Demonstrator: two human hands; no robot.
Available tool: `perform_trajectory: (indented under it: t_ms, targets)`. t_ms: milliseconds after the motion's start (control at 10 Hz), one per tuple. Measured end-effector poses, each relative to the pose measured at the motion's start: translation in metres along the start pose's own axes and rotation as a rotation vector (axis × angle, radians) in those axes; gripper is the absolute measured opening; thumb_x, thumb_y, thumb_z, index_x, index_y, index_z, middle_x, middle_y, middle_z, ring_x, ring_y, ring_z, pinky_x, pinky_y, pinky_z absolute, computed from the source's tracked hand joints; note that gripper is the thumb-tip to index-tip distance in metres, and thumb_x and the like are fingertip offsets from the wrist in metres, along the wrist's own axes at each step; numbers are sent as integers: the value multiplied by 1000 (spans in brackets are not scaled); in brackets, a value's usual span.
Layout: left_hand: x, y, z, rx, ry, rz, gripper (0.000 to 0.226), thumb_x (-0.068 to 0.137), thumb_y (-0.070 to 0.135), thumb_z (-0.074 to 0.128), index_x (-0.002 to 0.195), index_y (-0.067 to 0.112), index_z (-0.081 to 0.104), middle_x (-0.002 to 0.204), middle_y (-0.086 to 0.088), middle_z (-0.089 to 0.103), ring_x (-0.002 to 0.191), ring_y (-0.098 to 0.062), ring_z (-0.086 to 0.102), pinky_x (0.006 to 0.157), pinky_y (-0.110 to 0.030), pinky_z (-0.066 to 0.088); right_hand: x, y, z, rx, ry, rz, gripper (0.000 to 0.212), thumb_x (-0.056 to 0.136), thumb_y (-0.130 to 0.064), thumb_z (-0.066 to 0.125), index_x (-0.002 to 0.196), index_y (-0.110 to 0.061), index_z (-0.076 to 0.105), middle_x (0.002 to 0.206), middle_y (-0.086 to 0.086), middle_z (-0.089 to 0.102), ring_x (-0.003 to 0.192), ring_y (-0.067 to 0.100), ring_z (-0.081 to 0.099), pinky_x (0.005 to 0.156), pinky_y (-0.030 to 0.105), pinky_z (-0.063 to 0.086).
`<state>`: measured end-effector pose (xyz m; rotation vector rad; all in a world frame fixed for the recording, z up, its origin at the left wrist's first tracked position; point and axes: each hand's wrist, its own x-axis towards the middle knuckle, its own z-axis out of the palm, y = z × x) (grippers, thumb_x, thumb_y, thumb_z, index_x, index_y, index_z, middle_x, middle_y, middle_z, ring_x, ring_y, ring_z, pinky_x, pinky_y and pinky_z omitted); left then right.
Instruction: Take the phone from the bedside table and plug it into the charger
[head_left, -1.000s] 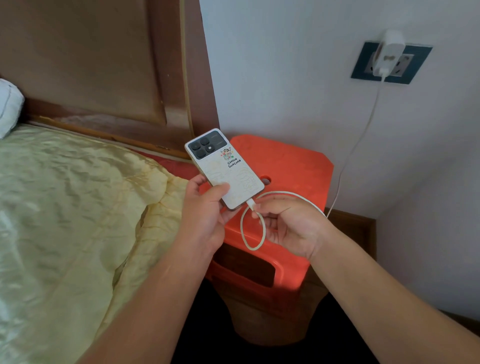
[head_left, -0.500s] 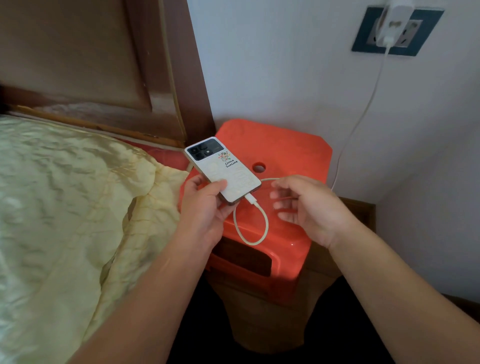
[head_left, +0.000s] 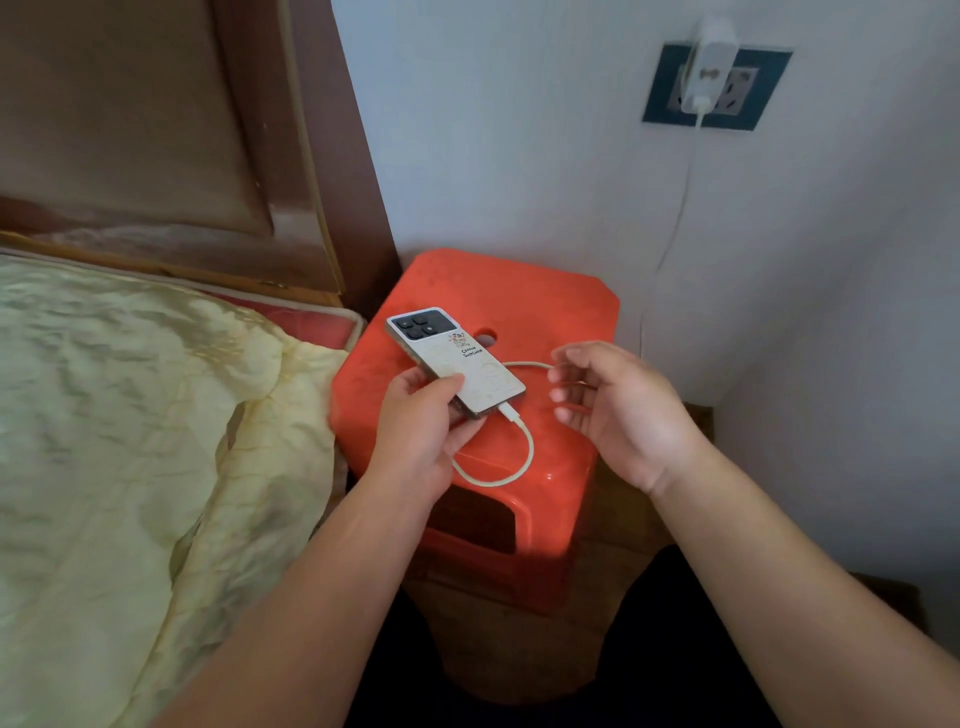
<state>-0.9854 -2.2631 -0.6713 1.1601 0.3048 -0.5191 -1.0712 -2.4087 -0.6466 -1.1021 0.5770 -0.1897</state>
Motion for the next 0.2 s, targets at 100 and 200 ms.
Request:
perform_trajectory:
  t_ms: [100, 200]
  targets:
    - [-7, 5, -11, 58, -30, -55, 14, 92, 10, 53, 103, 15, 61, 89, -9, 78, 78, -20, 75, 61, -33, 58, -2, -1, 2, 2, -11, -17, 15, 92, -11, 49, 95, -8, 63, 75, 4, 59, 63, 14, 52, 59, 27, 43]
    - [-12, 8, -23, 118, 32, -44, 15, 91, 15, 56, 103, 11, 63, 98, -11, 73, 90, -23, 70, 61, -29, 56, -4, -2, 4, 25, -15, -35, 14, 92, -10, 49, 92, -9, 63, 75, 4, 59, 62, 15, 52, 58, 27, 42]
